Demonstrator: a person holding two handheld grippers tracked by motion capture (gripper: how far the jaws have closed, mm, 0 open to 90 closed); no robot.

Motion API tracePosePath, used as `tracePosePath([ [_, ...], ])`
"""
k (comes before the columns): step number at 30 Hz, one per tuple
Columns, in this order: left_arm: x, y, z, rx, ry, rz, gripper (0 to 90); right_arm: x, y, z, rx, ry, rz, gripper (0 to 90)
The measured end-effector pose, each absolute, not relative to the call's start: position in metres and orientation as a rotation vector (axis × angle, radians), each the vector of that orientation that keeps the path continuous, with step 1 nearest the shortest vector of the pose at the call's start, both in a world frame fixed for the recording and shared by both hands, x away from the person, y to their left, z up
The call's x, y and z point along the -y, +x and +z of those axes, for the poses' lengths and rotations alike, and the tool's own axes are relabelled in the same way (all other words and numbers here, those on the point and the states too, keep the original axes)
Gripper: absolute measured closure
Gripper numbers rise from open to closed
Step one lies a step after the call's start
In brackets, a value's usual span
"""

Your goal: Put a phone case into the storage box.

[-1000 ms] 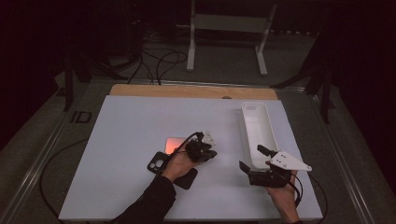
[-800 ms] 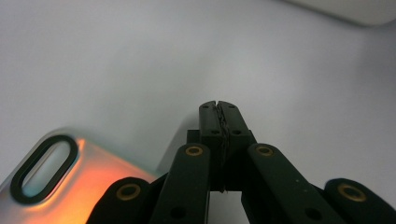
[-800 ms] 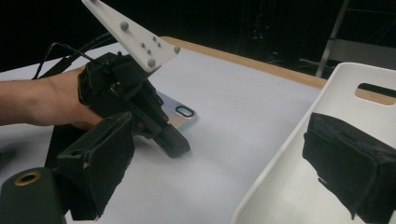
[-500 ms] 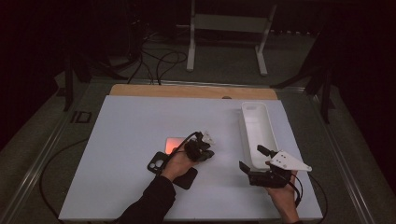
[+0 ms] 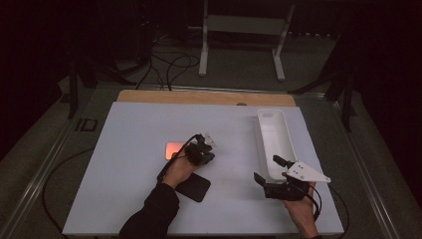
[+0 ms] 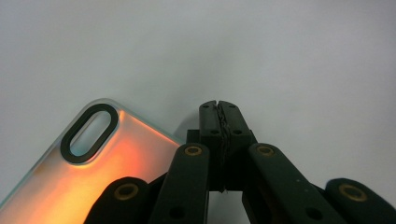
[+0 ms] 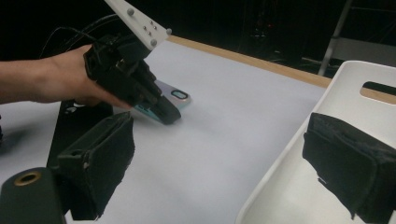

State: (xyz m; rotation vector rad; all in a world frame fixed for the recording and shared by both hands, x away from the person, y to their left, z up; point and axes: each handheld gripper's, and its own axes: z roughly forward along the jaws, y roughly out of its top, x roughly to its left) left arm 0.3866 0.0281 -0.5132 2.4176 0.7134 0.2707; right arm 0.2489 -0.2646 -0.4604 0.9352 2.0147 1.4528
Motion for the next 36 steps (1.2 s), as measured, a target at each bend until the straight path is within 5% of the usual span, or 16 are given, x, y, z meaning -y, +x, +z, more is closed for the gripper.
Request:
tracePosePath([
  [22, -0.07, 0.412, -0.513, -0.922, 2.335, 0.384, 88.0, 0.264, 0.249, -0.461, -2.021, 0.93, 1.451, 9.2],
  [36, -0.13, 0.349, -0.451, -0.803, 2.041, 0.441, 59.4, 0.266, 0.25, -0.461, -2.02, 0.925, 1.448, 9.2],
])
